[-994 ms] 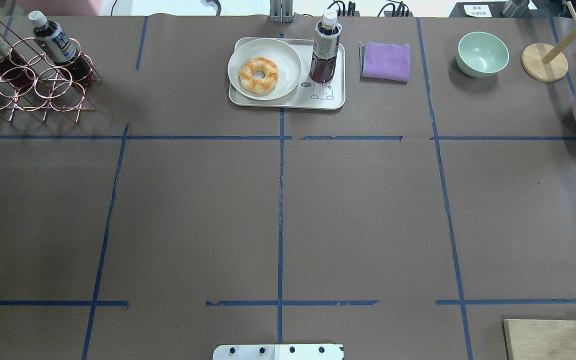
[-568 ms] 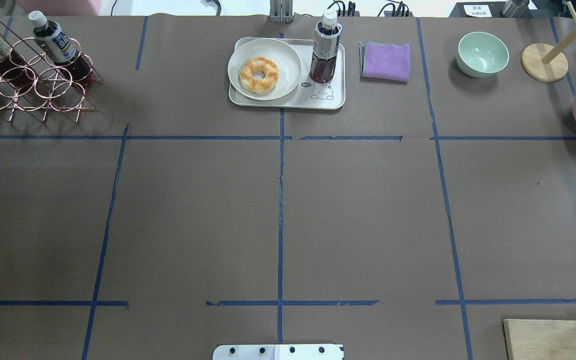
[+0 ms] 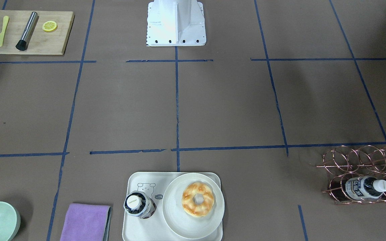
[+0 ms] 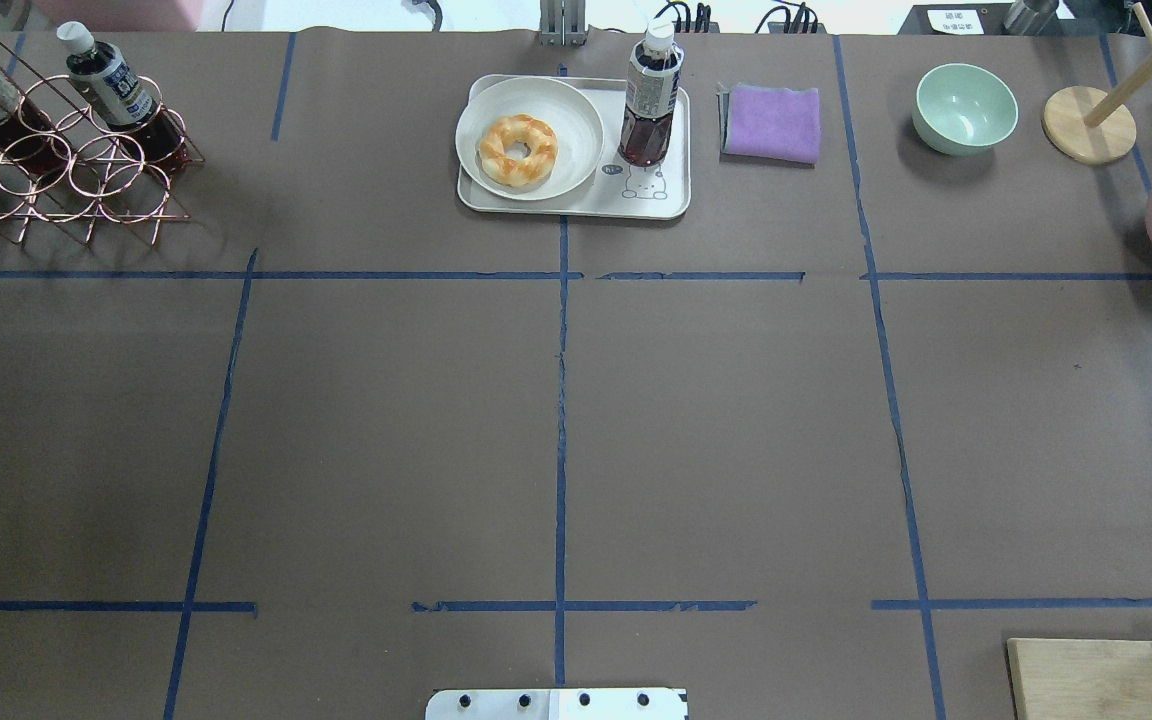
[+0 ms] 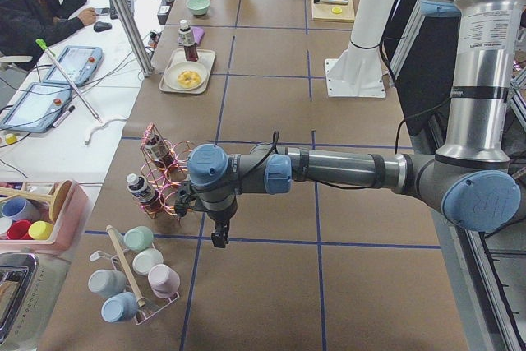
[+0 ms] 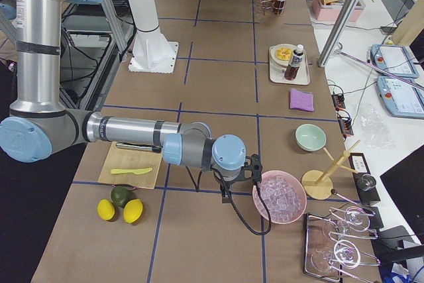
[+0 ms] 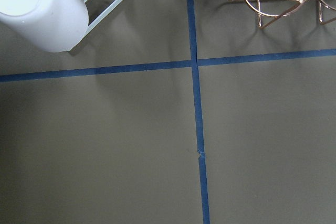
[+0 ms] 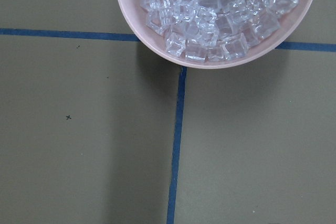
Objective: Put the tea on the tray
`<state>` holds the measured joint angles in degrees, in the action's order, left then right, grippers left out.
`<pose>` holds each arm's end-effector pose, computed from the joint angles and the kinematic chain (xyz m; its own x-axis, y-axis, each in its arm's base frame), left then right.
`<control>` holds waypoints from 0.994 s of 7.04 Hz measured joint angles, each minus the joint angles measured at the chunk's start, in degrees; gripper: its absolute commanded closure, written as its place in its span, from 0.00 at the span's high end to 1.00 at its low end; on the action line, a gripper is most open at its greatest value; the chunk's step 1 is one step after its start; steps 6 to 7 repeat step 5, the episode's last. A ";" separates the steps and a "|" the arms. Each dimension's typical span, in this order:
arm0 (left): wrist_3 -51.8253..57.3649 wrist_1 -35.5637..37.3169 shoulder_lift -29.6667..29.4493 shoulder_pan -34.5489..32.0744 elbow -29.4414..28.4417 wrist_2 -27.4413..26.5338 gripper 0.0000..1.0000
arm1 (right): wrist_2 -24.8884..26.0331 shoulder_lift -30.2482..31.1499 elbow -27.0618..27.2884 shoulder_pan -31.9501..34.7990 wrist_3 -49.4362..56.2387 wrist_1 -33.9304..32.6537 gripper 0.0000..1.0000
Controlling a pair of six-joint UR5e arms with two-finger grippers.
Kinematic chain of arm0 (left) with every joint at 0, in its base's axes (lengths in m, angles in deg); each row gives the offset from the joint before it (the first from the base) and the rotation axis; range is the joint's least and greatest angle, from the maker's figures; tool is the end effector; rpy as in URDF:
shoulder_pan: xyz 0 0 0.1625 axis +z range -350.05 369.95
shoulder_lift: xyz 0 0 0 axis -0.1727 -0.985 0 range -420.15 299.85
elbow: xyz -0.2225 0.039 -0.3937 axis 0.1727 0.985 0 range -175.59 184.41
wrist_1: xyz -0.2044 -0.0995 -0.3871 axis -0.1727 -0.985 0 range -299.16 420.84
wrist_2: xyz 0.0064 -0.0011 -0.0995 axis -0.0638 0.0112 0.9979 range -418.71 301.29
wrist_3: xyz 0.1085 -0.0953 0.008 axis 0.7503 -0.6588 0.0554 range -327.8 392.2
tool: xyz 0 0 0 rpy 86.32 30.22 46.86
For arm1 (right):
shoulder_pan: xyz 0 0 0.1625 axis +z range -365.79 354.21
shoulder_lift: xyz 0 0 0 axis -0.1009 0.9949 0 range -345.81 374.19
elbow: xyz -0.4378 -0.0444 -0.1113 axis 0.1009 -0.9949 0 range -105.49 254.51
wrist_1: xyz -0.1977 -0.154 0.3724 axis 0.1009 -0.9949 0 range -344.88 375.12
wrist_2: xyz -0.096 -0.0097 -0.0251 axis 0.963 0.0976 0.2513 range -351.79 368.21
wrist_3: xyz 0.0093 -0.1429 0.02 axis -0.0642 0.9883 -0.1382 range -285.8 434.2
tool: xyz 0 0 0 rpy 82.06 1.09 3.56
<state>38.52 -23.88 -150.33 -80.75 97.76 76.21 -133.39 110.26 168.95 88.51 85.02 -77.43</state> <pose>-0.0375 -0.5254 0.6954 0.7048 0.0801 -0.7049 -0.0659 0.9967 0.0474 0.0554 -0.4705 0.7229 0.6181 -0.0849 0.7815 0.0421 0.9963 0.0750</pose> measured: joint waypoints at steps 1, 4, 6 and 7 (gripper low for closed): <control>-0.04 0.00 -0.01 0.00 0.00 -0.01 1.00 | 0.00 -0.05 0.15 0.00 0.00 0.02 1.00; -0.07 0.00 -0.11 0.00 -0.01 -0.01 1.00 | 0.00 -0.53 0.26 0.00 -0.02 0.07 1.00; -0.07 0.00 -0.17 0.00 -0.01 -0.01 1.00 | 0.00 -0.64 0.25 0.00 -0.01 0.05 1.00; -0.07 0.00 -0.17 0.00 -0.01 -0.01 1.00 | 0.00 -0.64 0.25 0.00 -0.01 0.05 1.00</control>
